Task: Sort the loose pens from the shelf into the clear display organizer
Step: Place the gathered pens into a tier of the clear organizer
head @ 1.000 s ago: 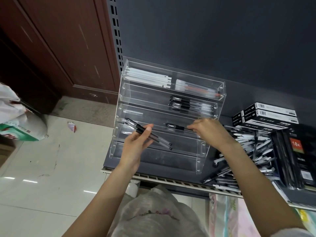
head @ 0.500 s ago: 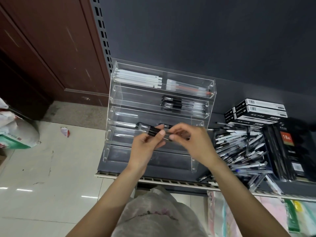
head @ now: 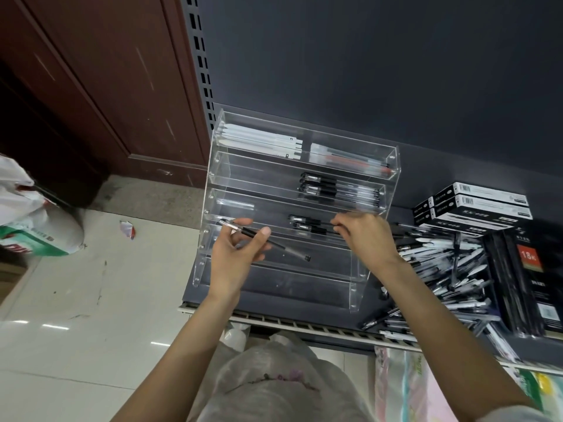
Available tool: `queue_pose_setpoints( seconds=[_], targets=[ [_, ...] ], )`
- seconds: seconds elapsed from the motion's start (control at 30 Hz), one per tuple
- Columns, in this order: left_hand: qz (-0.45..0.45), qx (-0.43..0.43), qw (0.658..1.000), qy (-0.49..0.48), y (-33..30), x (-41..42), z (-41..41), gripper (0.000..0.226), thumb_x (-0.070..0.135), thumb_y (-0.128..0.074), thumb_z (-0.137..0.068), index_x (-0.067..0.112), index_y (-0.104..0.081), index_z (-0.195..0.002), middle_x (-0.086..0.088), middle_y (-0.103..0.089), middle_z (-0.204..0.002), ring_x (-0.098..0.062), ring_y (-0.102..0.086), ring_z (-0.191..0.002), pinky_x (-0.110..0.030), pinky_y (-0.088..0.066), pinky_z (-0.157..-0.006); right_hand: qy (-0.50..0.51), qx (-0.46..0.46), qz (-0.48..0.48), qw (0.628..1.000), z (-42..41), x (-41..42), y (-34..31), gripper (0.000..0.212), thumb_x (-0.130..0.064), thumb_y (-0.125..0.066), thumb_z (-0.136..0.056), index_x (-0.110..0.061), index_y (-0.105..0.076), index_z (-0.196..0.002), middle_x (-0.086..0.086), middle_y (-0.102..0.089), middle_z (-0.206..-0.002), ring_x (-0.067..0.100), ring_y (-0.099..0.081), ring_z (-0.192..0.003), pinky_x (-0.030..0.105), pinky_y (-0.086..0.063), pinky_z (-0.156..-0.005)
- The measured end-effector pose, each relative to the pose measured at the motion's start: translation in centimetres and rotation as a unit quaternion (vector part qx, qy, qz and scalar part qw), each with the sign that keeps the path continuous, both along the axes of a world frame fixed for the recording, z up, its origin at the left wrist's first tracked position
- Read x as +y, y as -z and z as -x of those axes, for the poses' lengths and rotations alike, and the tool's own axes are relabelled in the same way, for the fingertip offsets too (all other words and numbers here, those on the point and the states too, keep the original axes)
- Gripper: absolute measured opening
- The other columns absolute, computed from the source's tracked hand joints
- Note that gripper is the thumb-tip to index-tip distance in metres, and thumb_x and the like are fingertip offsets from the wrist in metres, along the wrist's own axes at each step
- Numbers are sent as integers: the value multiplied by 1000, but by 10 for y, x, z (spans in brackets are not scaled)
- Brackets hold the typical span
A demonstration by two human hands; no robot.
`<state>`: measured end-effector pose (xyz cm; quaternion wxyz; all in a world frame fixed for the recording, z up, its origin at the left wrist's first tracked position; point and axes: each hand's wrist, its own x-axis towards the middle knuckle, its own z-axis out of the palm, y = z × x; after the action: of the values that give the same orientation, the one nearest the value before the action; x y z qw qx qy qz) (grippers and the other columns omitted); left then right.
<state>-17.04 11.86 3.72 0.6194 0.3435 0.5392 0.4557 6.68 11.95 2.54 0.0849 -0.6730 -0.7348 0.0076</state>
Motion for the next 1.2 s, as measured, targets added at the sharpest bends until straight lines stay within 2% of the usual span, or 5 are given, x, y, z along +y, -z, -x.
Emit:
queue_pose_setpoints(
  seconds=[0.27,0.43,0.7,0.93,1.2],
  targets=[
    [-6,3,999,32,2,-1,-9,17,8,-67,-84,15,-55,-95,-6,-65,-82,-10,-70,-66,-18,-54,-58,-22,-188,100,977,5,-4,-31,28,-3,-56,-90,-25,-68,-103,-8,-66,-94,12,-66,-83,24,-52,-66],
    [-19,23,999,44,3,-2,-28,22,11,-72,-80,12,-56,-96,-10,-66,-86,-10,-69,-67,-18,-54,-59,-27,159,45,986,44,-35,-60,14,-35,-64,-87,-29,-71,-99,-13,-71,-94,5,-65,-83,27,-52,-71],
    [-82,116,987,68,-2,14,-53,32,29,-65,-88,17,-54,-115,10,-62,-102,14,-60,-83,-8,-48,-79,30,87,-64,994,19,-36,-41,18,-14,-78,-75,-22,-73,-91,-7,-73,-83,13,-70,-75,33,-59,-60],
    [-311,513,782,172,12,39,-37,23,17,-55,-90,13,-63,-111,-6,-69,-101,-28,-64,-88,-38,-46,-85,69,-58,-67,994,9,-17,-9,32,8,-81,-57,-16,-73,-76,-2,-71,-70,19,-68,-69,28,-53,-40],
    [-265,566,732,272,20,38,-49,38,31,-41,-97,19,-55,-130,-2,-63,-124,-23,-55,-116,-36,-34,-104,86,-118,-41,988,25,-8,-10,40,14,-80,-34,-7,-68,-65,6,-61,-63,22,-59,-55,24,-42,-35]
  ],
)
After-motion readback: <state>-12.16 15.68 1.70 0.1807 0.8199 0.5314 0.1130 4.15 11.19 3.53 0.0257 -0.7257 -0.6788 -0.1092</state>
